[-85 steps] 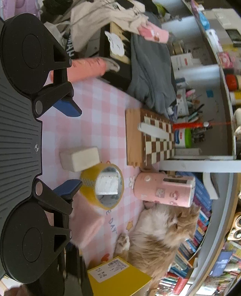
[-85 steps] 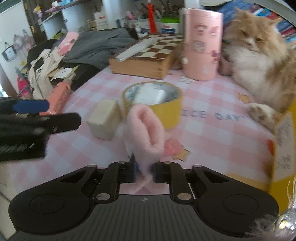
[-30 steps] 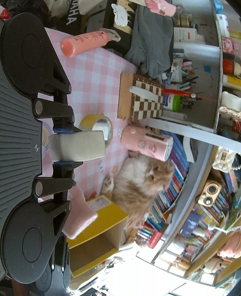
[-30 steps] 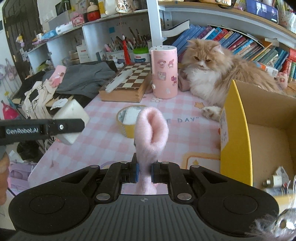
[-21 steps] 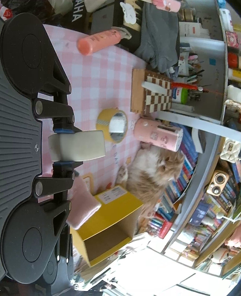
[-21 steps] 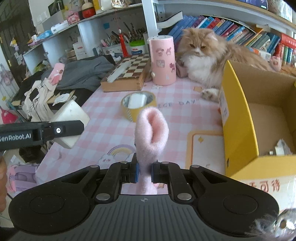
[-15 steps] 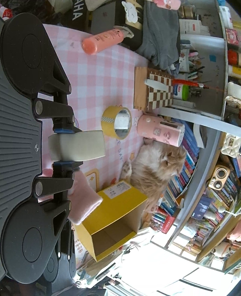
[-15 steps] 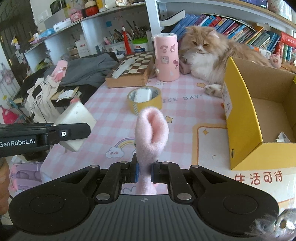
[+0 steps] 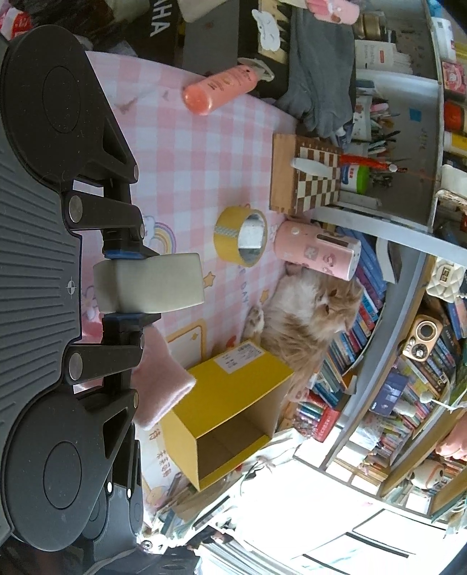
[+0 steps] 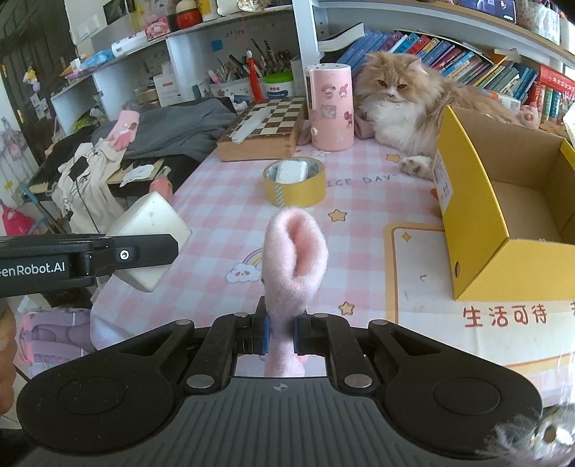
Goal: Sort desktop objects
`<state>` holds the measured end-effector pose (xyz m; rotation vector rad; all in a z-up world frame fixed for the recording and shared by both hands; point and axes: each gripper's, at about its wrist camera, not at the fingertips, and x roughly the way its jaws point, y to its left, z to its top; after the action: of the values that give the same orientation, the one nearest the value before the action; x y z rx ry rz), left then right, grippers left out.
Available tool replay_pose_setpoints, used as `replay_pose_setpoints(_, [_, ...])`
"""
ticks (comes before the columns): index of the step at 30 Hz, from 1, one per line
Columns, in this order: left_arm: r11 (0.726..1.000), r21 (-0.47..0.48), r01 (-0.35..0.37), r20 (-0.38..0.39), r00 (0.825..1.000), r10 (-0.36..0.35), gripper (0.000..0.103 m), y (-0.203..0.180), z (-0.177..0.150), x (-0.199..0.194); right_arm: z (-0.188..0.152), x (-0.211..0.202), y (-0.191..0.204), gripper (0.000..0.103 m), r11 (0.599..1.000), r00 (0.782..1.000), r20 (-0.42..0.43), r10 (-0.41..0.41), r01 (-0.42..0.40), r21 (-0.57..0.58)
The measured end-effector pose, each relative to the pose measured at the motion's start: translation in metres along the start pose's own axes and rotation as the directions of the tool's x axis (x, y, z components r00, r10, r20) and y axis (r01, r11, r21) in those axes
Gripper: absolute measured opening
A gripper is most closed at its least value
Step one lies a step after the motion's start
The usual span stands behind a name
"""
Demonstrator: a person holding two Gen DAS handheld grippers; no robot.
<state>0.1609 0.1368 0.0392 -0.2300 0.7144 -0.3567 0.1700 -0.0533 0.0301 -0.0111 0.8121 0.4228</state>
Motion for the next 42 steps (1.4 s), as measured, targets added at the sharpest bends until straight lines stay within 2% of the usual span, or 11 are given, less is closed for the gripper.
replay_pose_setpoints(9, [0.998, 0.019, 0.056, -0.016, 0.998, -0.056, 0.024, -0.006, -0.012, -0.007, -0.021, -0.014, 0.009, 0.010, 0.999, 0.999, -0.016, -0.029, 0.030, 0.015])
replay_pose_setpoints(18, [0.987, 0.064, 0.146, -0.070, 0.987, -0.141, 0.024, -0.022, -0.016, 0.005, -0.043, -0.034, -0.001, 0.010, 0.989, 0.994, -0.018, -0.112, 0.113, 0.096])
replay_pose_setpoints(30, [0.960, 0.127, 0.250, -0.139, 0.963, -0.232, 0.024, -0.049, -0.019, 0.024, -0.062, -0.056, -0.020, 0.010, 0.958, 0.978, -0.025, -0.206, 0.206, 0.201])
replay_pose_setpoints(42, [0.923, 0.181, 0.341, -0.214, 0.929, -0.301, 0.024, -0.085, -0.021, 0.047, -0.077, -0.075, -0.044, 0.010, 0.923, 0.961, -0.043, -0.274, 0.276, 0.270])
